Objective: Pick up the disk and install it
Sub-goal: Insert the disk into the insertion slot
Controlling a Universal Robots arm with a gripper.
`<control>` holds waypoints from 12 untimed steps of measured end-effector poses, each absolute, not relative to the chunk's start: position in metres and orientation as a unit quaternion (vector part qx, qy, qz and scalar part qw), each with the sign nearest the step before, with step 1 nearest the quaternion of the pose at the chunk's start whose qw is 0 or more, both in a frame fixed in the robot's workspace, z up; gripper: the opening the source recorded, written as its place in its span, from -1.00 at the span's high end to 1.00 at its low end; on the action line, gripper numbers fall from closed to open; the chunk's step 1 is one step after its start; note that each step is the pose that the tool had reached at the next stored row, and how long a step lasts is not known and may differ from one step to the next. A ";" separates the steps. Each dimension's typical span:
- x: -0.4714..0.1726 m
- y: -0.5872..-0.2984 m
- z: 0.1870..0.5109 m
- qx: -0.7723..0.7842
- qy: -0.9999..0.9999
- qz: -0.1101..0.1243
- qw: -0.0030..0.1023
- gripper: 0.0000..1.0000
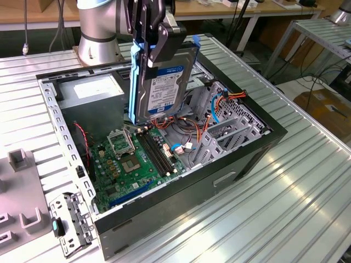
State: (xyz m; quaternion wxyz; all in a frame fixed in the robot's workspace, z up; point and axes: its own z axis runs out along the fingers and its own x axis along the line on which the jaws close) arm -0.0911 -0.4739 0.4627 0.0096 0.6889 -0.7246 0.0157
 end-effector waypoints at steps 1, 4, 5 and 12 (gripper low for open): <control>-0.091 -0.474 0.463 0.689 -0.725 0.016 0.010 0.25; -0.091 -0.474 0.465 0.689 -0.725 0.016 0.010 0.25; -0.091 -0.474 0.466 0.689 -0.725 0.016 0.009 0.25; -0.091 -0.477 0.472 0.689 -0.725 0.016 0.010 0.25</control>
